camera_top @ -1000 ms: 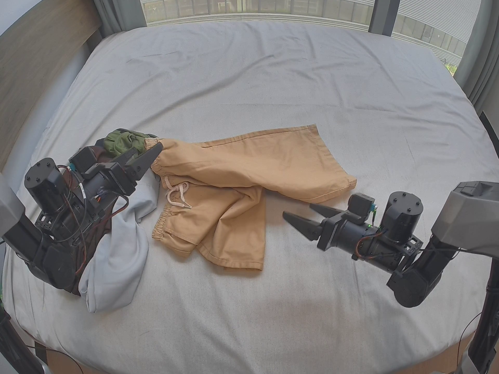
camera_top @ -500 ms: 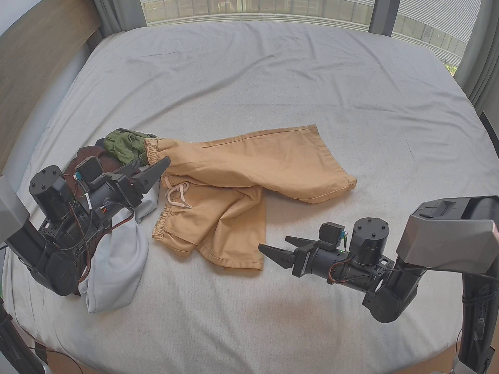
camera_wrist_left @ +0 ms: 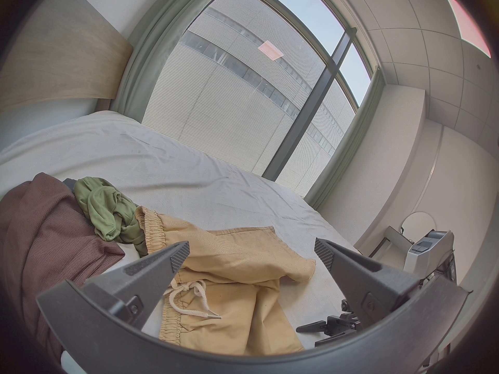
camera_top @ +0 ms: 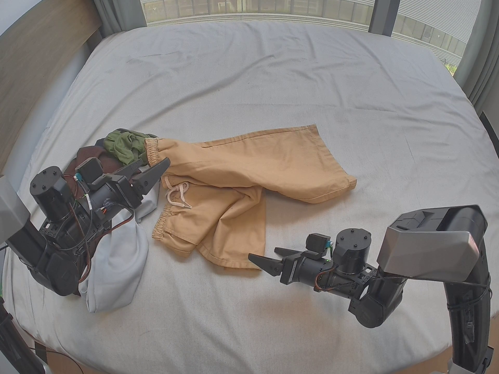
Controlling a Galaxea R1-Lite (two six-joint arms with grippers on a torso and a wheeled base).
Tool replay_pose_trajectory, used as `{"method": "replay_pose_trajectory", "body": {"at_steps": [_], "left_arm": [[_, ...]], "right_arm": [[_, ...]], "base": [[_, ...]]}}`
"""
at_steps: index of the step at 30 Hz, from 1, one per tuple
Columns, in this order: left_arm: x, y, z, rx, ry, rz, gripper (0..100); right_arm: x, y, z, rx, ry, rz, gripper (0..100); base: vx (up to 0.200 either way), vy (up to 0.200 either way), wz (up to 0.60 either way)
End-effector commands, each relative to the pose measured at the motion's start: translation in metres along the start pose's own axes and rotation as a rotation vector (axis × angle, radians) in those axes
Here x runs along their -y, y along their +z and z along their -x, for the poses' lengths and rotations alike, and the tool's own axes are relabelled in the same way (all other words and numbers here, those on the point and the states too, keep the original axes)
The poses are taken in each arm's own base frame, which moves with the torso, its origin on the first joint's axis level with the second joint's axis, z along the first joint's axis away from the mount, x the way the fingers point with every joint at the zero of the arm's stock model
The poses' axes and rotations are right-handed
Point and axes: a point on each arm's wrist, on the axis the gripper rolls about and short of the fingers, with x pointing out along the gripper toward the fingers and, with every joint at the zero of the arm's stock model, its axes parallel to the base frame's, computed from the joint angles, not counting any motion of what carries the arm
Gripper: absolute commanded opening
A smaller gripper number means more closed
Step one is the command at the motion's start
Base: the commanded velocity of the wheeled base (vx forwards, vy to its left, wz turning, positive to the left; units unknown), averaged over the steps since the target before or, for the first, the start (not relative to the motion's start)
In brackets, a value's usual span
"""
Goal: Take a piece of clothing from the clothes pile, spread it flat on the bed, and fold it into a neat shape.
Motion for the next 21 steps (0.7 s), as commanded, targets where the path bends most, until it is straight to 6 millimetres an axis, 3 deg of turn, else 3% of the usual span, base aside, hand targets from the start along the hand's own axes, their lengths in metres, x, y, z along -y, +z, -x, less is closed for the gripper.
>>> {"method": "replay_pose_trajectory", "body": {"at_steps": [1, 21], "left_arm": [[-0.001, -0.002, 0.000, -0.004, 0.001, 0.002, 100], [-0.002, -0.003, -0.001, -0.009, 0.004, 0.005, 100]], "right_arm": [[-0.003, -0.006, -0.008, -0.010, 0.017, -0.013, 100], [-0.009, -0.011, -0.026, -0.014, 0.056, -0.055, 100]], "base": [[0.000, 0.000, 0.00], [0.000, 0.000, 0.00]]}}
